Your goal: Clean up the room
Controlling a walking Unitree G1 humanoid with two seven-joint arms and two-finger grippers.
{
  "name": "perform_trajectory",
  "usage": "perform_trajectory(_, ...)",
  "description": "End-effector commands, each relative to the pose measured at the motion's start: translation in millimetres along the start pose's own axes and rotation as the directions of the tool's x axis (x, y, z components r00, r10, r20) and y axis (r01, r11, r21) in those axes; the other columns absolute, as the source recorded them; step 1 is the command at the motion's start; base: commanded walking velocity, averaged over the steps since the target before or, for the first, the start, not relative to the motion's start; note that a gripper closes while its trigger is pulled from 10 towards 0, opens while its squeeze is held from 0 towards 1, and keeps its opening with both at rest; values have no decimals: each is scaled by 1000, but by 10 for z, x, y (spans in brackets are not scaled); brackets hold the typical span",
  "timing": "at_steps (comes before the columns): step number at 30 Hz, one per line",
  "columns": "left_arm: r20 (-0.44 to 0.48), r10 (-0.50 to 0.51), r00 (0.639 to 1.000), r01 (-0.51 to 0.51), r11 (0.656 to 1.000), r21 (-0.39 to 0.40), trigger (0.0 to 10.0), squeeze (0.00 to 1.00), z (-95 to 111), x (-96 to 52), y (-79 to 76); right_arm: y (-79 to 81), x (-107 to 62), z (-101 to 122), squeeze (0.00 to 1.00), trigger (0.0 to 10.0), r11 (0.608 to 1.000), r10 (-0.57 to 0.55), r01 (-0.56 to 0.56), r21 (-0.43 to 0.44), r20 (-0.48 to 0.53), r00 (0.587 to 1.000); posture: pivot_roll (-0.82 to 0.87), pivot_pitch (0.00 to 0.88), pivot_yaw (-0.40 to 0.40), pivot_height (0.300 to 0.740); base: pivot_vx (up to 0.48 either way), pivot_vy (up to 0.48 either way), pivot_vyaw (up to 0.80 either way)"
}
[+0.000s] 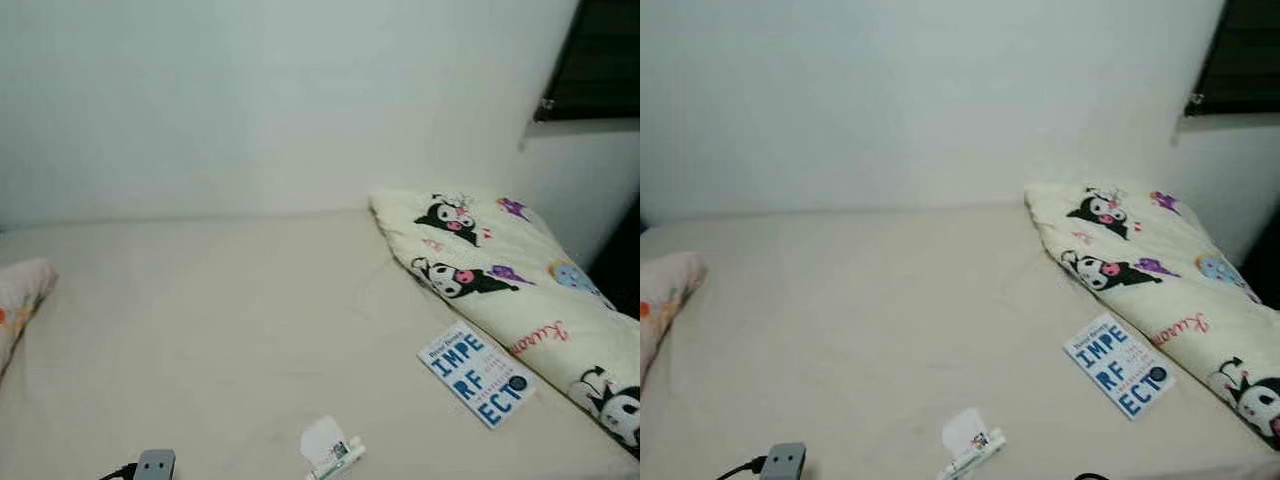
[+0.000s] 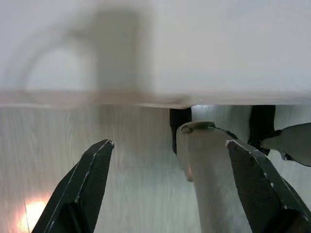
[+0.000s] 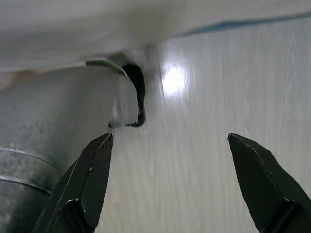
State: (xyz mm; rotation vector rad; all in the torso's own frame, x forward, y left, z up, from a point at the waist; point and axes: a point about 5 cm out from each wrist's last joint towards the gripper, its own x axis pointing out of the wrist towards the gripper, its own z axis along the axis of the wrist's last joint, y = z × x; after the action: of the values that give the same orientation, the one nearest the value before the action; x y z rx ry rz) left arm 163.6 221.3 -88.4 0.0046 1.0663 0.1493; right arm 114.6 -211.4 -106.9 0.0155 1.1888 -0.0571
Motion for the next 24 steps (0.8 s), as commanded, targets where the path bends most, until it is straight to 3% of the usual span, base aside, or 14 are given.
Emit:
perform_trajectory(1, -21, 19, 1000, -19, 1000, 15, 10000, 0, -58, -9, 56, 1, -9, -83, 0, 10000, 1000, 11, -11, -3, -23, 1000, -87, 0, -32, 737, 0, 0, 0)
perform_trajectory(9, -20, 14, 1000, -14, 999, 30, 10000, 0, -46, -7, 39, -433, -104, -95, 0, 10000, 999, -44, 44, 23, -5, 999, -89, 0, -31, 737, 0, 0, 0)
perform_trajectory(19, -31, 14, 999, -13, 999, 30, 10000, 0, -78, -10, 38, -393, -87, -44, 0, 10000, 998, -40, 39, 44, 14, 999, -91, 0, -29, 737, 0, 0, 0)
perform_trajectory(24, -56, 14, 998, -13, 1000, 29, 10000, 0, -141, -16, 38, -231, -41, 34, 0, 10000, 999, -21, 19, 47, 27, 999, -90, 0, -28, 737, -365, 0, 0)
